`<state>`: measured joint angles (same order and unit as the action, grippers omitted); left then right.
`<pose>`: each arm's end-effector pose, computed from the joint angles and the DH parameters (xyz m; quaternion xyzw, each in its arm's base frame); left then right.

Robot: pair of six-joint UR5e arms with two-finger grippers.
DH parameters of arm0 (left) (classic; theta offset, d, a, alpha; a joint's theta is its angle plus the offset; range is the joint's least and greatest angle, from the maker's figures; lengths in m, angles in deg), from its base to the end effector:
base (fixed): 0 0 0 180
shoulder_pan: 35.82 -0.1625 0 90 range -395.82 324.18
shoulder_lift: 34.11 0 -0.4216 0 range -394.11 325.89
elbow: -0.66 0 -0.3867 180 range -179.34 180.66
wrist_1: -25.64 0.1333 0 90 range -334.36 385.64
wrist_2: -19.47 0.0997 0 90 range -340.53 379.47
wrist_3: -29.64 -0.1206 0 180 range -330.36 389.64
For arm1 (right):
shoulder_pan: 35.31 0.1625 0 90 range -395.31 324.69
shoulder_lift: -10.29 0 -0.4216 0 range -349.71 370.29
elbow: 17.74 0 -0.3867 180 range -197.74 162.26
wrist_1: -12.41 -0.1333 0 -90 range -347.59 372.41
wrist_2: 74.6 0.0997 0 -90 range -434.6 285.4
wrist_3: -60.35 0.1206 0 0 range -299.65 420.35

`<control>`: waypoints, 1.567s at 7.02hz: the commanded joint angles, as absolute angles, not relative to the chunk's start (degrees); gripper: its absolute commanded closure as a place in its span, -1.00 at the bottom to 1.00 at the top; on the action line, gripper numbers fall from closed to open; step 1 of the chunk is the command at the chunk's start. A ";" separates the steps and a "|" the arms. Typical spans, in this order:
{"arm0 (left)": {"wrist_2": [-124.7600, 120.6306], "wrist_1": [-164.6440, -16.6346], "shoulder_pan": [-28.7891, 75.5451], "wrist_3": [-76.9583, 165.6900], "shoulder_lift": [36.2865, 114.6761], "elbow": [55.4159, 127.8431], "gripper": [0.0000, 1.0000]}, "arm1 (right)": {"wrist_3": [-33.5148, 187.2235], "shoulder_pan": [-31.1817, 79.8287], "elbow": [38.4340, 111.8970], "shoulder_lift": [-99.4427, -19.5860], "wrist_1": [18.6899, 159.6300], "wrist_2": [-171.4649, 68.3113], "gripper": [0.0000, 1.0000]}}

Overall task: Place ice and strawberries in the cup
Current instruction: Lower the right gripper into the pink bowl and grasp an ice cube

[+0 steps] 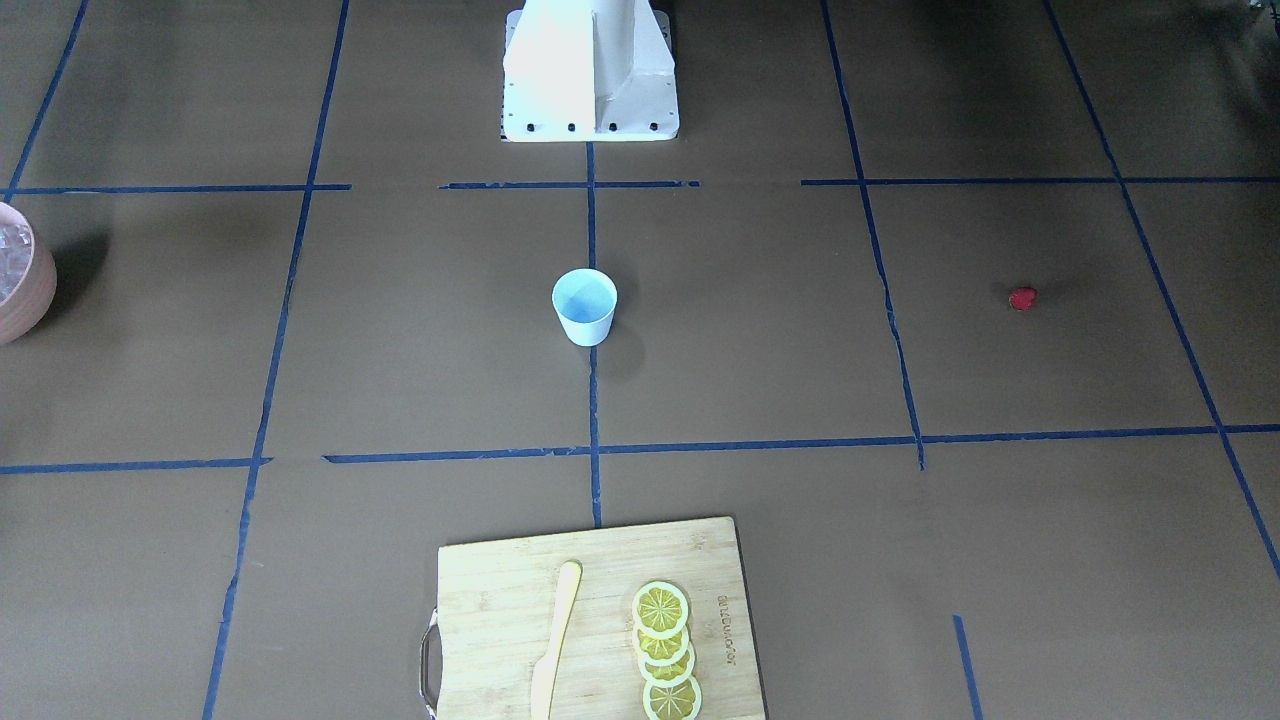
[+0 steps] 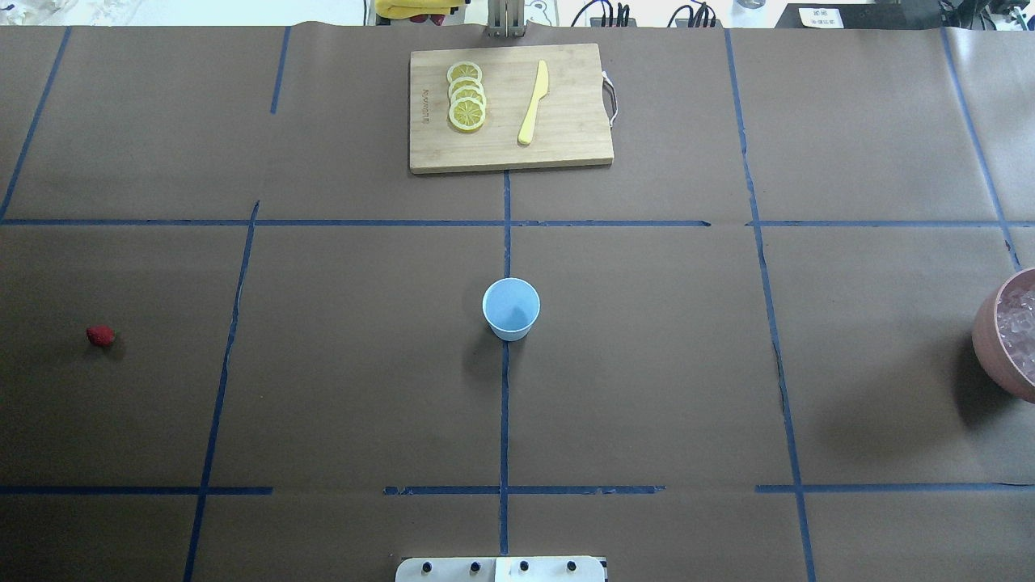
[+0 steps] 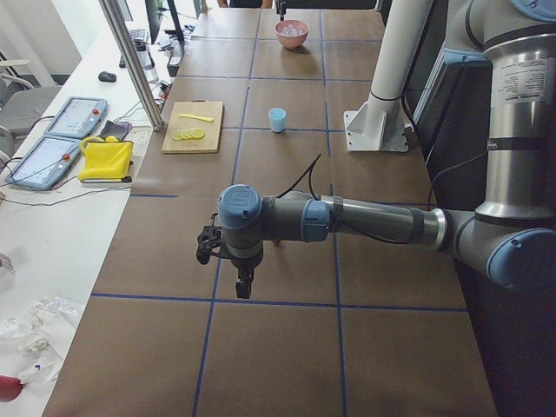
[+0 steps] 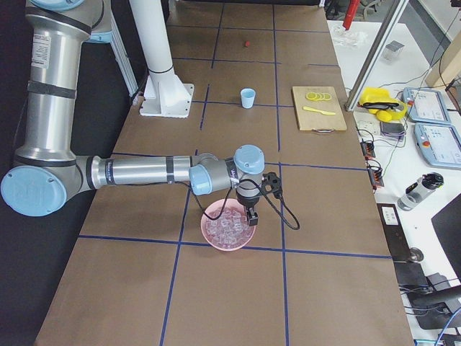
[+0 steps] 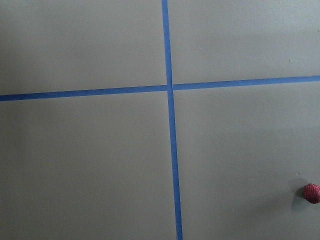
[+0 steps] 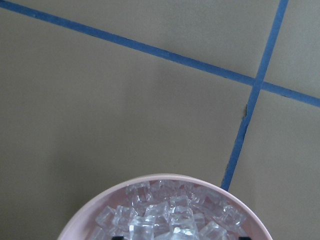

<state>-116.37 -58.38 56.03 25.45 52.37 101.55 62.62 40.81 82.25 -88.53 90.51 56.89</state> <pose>-0.0616 -0.4576 0.6153 0.0317 0.3883 0.0235 0.9207 -0.0536 -0.4395 0.6367 0.0559 -0.3634 -0.1341 0.9202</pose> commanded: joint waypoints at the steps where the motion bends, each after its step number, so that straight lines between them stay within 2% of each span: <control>1: -116.41 -58.47 56.03 25.42 52.37 101.65 -1.00 | 62.64 39.32 81.22 -88.23 90.46 56.97 -0.52; 2: -116.41 -58.38 56.03 25.42 52.37 101.73 -1.00 | 62.64 38.18 81.14 -88.23 90.46 56.71 -0.43; 10: -116.41 -58.30 56.03 25.50 52.37 103.05 -1.00 | 62.11 35.62 80.17 -89.64 90.55 53.63 -0.41; 11: -116.41 -58.21 56.03 25.59 52.37 103.31 -1.00 | 62.11 35.62 80.17 -89.73 90.55 53.63 -0.36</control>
<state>-116.41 -58.28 56.03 25.53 52.37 103.04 62.12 35.62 80.21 -89.55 90.55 53.66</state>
